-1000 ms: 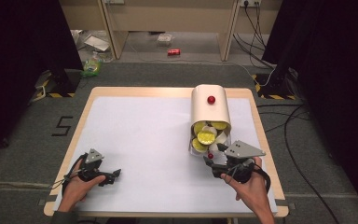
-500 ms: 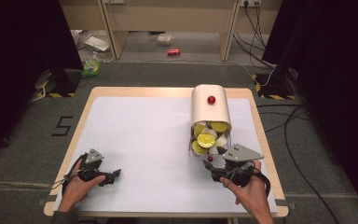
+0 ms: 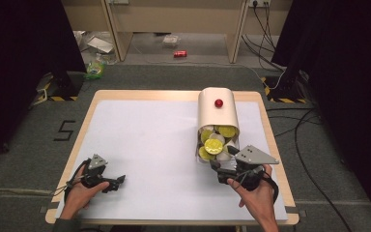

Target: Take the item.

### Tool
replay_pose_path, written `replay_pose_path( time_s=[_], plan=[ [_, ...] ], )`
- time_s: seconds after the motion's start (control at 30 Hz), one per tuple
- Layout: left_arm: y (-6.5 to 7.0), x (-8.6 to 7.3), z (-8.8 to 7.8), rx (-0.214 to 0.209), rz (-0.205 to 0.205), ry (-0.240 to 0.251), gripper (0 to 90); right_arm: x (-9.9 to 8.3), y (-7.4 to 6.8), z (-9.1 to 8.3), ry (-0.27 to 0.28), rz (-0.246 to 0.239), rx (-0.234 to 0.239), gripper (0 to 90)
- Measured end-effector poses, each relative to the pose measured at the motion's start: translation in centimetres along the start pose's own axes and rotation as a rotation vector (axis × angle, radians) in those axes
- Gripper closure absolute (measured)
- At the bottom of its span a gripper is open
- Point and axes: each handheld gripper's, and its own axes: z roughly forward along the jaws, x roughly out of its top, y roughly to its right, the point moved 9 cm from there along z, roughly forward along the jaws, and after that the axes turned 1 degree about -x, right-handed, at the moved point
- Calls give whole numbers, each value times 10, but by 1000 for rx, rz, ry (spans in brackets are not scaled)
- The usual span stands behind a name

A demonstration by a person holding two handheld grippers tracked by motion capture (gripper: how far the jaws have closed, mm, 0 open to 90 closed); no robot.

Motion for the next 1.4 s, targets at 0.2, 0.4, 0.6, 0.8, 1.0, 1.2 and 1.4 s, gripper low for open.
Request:
replay_pose_path(
  time_s=[0.2, 0.4, 0.6, 0.8, 1.0, 1.2, 1.4],
  plan=[
    [0, 0, 0, 1, 0, 0, 0, 2, 6, 5, 6, 6, -31, 262],
    [0, 0, 0, 0, 0, 0, 0, 4, 8, 12, 2, 5, -33, 262],
    [0, 0, 0, 0, -1, 0, 0, 11, 5, 22, 10, 11, -22, 263],
    [0, 0, 0, -1, -3, 2, 0, 13, 7, 31, -7, 37, -32, 271],
    [0, 0, 0, -1, -1, 0, 0, 11, 7, 40, -42, 32, -47, 286],
    [0, 0, 0, 0, 0, 0, 0, 8, 9, 44, -67, 20, -58, 338],
    [0, 0, 0, 0, 0, 0, 0, 8, 9, 44, -77, 3, -54, 378]
  ],
)
